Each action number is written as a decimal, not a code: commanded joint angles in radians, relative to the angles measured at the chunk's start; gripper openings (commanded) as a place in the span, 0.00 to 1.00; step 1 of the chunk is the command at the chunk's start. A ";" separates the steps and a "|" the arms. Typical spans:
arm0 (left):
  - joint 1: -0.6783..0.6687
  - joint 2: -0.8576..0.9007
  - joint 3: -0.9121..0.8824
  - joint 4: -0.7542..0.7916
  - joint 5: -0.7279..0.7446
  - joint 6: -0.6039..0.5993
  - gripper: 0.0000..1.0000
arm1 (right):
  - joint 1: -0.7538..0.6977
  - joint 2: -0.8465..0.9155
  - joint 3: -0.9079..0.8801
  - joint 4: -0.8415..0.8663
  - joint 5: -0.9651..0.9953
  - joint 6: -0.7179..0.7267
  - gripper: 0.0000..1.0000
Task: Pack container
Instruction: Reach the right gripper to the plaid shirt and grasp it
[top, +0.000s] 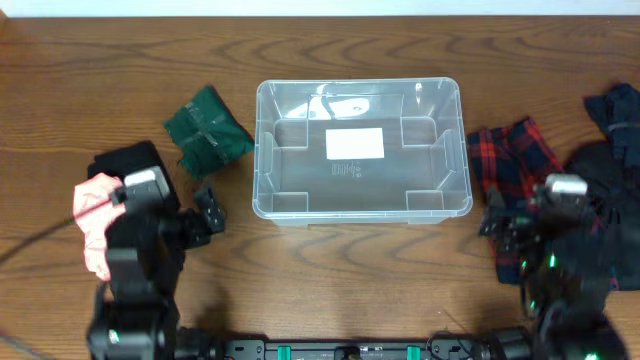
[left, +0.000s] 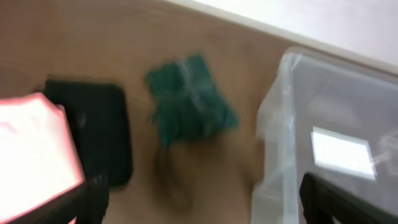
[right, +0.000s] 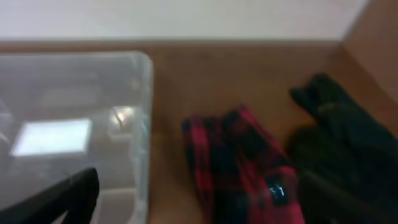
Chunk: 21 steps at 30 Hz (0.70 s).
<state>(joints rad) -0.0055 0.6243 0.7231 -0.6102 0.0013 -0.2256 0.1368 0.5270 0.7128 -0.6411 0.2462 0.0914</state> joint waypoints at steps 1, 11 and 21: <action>0.002 0.152 0.167 -0.138 0.011 -0.005 0.98 | -0.045 0.211 0.211 -0.143 0.076 -0.002 0.99; 0.003 0.343 0.356 -0.352 0.018 -0.005 0.98 | -0.165 0.653 0.569 -0.474 0.063 0.015 0.99; 0.003 0.349 0.356 -0.349 0.017 -0.006 0.98 | -0.282 0.982 0.410 -0.414 -0.051 0.048 0.99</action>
<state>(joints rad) -0.0055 0.9707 1.0584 -0.9611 0.0170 -0.2321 -0.1364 1.4311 1.1610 -1.0672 0.2779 0.1486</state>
